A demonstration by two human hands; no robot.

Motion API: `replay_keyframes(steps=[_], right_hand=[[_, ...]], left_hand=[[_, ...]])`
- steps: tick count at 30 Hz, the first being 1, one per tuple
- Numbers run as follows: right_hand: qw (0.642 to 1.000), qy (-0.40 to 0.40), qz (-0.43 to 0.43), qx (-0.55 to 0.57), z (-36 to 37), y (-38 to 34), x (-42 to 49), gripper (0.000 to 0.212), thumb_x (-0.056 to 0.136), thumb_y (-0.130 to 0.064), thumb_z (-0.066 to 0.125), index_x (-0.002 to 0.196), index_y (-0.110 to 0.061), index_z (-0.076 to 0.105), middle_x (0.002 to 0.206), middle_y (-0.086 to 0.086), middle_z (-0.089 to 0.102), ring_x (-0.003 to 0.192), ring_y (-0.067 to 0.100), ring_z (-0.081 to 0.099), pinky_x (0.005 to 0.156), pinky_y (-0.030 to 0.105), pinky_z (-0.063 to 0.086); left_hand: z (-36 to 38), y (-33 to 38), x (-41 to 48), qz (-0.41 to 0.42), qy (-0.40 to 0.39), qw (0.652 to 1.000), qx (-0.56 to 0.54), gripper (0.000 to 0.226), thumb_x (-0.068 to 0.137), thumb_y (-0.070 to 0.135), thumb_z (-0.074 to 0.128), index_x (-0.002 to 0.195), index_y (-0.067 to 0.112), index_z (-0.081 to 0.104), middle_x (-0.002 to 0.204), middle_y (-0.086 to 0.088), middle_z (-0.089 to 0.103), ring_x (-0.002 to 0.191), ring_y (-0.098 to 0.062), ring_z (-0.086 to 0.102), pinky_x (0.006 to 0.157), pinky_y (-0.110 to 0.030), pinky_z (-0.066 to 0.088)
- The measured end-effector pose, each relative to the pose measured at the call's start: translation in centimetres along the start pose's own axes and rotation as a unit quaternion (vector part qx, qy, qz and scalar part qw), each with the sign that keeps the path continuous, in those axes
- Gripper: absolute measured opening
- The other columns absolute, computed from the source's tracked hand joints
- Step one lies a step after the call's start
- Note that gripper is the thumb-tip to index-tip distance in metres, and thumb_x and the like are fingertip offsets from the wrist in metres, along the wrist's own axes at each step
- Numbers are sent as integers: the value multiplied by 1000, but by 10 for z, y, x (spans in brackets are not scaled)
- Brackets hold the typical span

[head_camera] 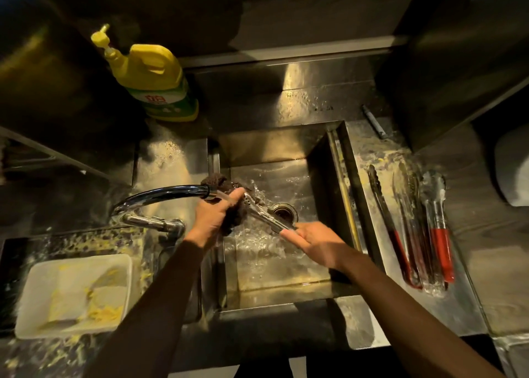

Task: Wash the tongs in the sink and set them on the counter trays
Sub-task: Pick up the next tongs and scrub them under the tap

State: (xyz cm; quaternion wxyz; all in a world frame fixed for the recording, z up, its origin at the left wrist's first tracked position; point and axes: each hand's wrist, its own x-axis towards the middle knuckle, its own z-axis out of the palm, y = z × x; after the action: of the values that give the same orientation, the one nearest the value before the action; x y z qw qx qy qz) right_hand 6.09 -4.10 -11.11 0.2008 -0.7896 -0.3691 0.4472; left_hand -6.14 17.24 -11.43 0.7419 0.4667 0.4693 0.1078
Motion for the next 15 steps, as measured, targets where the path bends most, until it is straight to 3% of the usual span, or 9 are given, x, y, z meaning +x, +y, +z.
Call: replay_keyframes(steps=[1,3,5,7,9,12,15], right_hand=[[1000,16,-4,-4,-3,-1,3,59,100,-58,41,65,-13,55,72,3,53,65,16,51,67,33,39],[999,22,-9,34,0,-6,7,62,99,-60,42,71,-7,57,70,3,52,62,16,49,65,33,40],[996,0,2,93,8,-4,6,56,100,-58,43,72,-11,57,68,2,52,63,15,49,67,32,41],[996,-2,13,88,4,4,1,54,98,-60,44,73,-14,59,69,1,56,64,16,52,67,32,43],[999,35,16,6,-6,14,3,54,95,-64,45,69,-18,57,68,0,56,62,15,53,62,31,41],[992,97,26,-82,-13,24,8,52,98,-59,43,73,-18,63,75,-1,54,66,16,54,61,32,37],[979,105,-12,-175,-7,24,10,49,102,-56,36,91,-22,69,88,-2,52,77,19,57,65,30,36]], left_hand=[[1,-3,-1,-6,0,1000,-23,32,74,30,83,95,9,71,87,-8,74,81,-27,69,68,-36,57],[7,-7,-5,-56,6,994,-98,37,79,35,80,102,8,72,98,-12,76,94,-28,69,87,-43,54],[10,-6,-5,-62,23,995,-74,34,84,33,76,105,7,70,101,-10,76,99,-24,70,96,-42,52],[8,-3,1,4,53,999,-5,19,85,25,76,99,14,69,95,-2,74,95,-18,70,90,-33,54],[5,-2,1,34,90,995,8,12,86,21,75,94,16,69,92,1,72,90,-15,70,80,-26,55],[1,-17,1,-11,139,990,-3,16,84,31,77,87,16,71,83,-4,74,73,-19,70,65,-29,56],[5,-22,-8,-21,86,996,18,18,84,28,78,87,11,72,75,-10,74,57,-22,65,55,-32,51]])
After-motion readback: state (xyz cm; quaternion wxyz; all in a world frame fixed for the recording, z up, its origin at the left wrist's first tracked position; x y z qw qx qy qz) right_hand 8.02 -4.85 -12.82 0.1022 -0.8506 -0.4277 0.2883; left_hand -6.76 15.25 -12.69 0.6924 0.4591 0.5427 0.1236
